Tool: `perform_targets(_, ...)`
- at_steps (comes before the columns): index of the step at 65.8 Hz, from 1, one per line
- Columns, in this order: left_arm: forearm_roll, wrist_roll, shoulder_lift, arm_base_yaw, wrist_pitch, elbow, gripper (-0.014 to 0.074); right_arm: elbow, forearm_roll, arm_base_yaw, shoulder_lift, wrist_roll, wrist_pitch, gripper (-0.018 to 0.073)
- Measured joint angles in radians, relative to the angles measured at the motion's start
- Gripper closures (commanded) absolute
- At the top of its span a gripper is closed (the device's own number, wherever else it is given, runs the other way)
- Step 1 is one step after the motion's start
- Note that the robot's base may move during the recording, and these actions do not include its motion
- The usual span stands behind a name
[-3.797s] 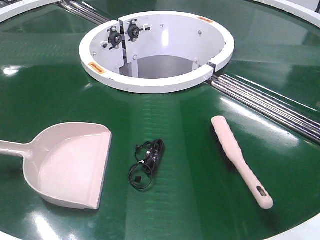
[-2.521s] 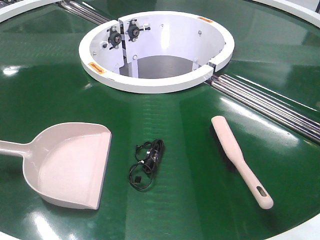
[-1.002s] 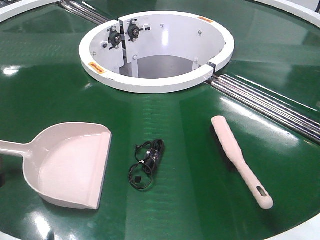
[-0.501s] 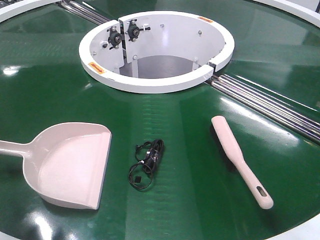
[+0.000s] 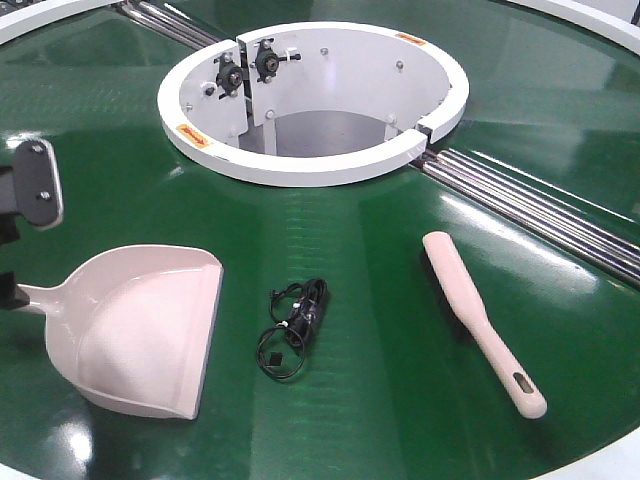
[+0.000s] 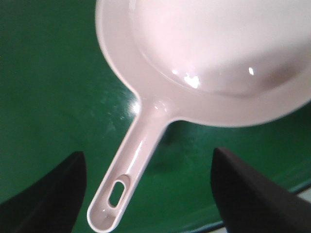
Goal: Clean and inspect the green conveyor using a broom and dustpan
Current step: 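Reach the left gripper down and grasp the pink dustpan's handle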
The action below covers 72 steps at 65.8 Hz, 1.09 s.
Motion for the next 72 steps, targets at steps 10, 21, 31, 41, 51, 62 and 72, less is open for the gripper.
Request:
perform_targets(10, 0.067, 0.022, 0.074, -0.005, 0.004, -0.004, 0.0065, 0.000, 0.000, 0.000, 0.000, 0.000, 0.000, 0.0568)
perform_targets(21, 0.128, 0.027, 0.126, -0.005, 0.002, -0.004, 0.0017, 0.000, 0.000, 0.000, 0.000, 0.000, 0.000, 0.0568)
perform_targets(31, 0.144, 0.035, 0.157, -0.005, -0.034, -0.004, 0.0002, 0.000, 0.000, 0.000, 0.000, 0.000, 0.000, 0.0568)
perform_targets(41, 0.150, 0.074, 0.190, -0.005, -0.069, -0.004, 0.0001, 0.000, 0.000, 0.000, 0.000, 0.000, 0.000, 0.0568)
perform_targets(51, 0.184, 0.107, 0.235, -0.005, -0.077, -0.004, 0.0001, 0.000, 0.000, 0.000, 0.000, 0.000, 0.000, 0.0568)
perform_targets(62, 0.220, 0.112, 0.283, -0.005, -0.101, -0.004, 0.0003, 0.000, 0.000, 0.000, 0.000, 0.000, 0.000, 0.0568)
perform_targets(72, 0.226, 0.112, 0.326, -0.005, -0.145, -0.004, 0.0029, 0.000, 0.000, 0.000, 0.000, 0.000, 0.000, 0.0568)
